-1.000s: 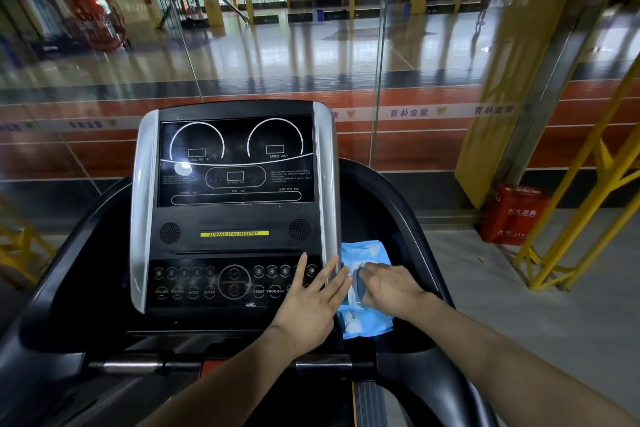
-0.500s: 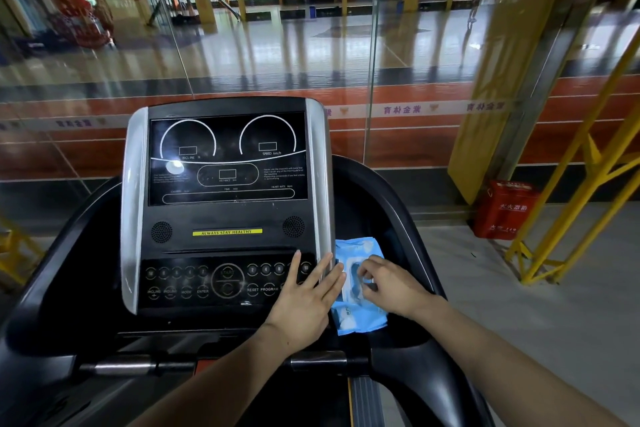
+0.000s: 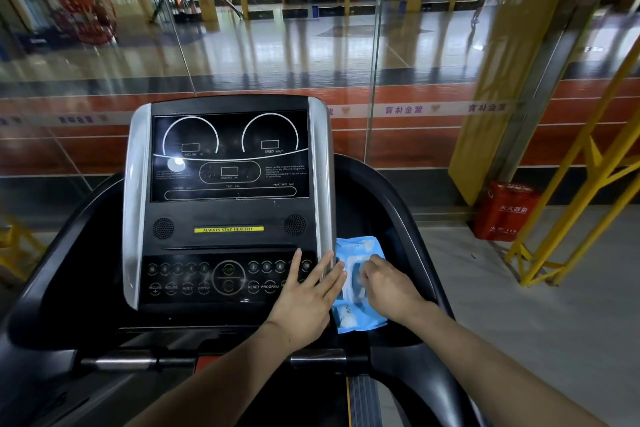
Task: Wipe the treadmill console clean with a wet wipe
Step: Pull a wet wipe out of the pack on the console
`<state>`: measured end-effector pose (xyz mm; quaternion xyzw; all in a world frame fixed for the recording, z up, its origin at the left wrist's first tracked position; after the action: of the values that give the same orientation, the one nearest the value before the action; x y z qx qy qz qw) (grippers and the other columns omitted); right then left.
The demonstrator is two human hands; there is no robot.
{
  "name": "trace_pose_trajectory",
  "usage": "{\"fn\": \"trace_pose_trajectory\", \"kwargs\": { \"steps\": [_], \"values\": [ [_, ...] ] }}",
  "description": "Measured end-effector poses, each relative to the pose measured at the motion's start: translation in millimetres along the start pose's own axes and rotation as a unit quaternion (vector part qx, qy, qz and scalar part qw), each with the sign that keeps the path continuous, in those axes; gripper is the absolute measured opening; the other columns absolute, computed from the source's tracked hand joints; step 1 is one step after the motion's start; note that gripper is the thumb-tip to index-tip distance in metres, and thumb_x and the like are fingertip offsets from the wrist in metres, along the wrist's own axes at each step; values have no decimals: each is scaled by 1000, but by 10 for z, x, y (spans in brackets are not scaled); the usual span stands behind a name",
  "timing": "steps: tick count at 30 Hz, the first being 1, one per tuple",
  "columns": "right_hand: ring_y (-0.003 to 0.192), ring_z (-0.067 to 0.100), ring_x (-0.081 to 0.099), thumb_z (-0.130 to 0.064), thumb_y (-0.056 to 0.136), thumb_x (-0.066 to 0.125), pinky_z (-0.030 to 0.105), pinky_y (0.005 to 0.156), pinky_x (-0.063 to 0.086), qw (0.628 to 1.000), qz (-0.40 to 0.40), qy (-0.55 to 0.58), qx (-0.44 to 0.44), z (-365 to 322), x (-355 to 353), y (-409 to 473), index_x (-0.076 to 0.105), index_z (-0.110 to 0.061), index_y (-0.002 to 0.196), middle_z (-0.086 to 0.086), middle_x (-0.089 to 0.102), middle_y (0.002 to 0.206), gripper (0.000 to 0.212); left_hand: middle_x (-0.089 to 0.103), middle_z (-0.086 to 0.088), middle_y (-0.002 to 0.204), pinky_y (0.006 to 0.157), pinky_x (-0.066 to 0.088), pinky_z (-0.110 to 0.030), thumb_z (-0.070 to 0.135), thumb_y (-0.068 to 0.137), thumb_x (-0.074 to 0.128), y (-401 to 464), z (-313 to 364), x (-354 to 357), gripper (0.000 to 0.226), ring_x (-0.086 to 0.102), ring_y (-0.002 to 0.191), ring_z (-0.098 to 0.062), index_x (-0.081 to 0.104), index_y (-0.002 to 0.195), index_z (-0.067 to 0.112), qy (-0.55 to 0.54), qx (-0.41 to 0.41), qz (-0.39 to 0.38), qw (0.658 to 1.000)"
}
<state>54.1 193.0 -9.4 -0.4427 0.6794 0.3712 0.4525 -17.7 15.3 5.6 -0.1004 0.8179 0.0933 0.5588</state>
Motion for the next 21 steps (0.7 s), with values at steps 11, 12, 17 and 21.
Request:
{"fn": "trace_pose_trajectory", "kwargs": {
  "steps": [11, 12, 17, 21],
  "values": [
    [76, 14, 52, -15, 106, 40, 31, 70, 46, 984, 19, 170, 41, 10, -271, 25, 45, -21, 88, -4, 54, 88, 20, 0, -8, 175, 115, -14, -77, 36, 101, 38, -13, 40, -38, 77, -22, 156, -35, 3, 165, 11, 8, 1, -6, 1000],
    [74, 10, 50, -15, 107, 40, 29, 70, 45, 979, 40, 198, 39, -17, -354, 25, 45, -19, 88, -4, 53, 87, 20, -3, -8, 174, 115, -16, -77, 36, 102, 37, -13, 44, -46, 77, -25, 155, -34, 0, 165, 11, 7, -1, -7, 1000],
    [101, 7, 63, -20, 111, 45, 20, 86, 48, 913, 101, 393, 39, -26, -770, 94, 52, -18, 94, -3, 68, 112, 19, -14, -9, 173, 114, -16, -77, 37, 103, 34, -10, 55, -91, 76, -32, 153, -34, -4, 164, 12, 9, 5, -14, 1000],
    [92, 30, 61, -5, 107, 46, 33, 84, 52, 788, 115, 602, 64, 55, -876, 110, 50, -13, 88, 20, 65, 100, 21, -12, -8, 174, 115, -15, -76, 37, 103, 33, -22, 43, -64, 77, -30, 154, -34, -8, 163, 13, 4, -1, -15, 1000]
  ]
}}
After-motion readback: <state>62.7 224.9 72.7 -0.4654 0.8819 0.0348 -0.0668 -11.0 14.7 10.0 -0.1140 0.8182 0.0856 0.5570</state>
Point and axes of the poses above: each hand's wrist, its own y-axis towards the middle knuckle, its own x-axis out of the palm, z = x × y, the point moved 5 cm from there along y, towards the middle knuckle
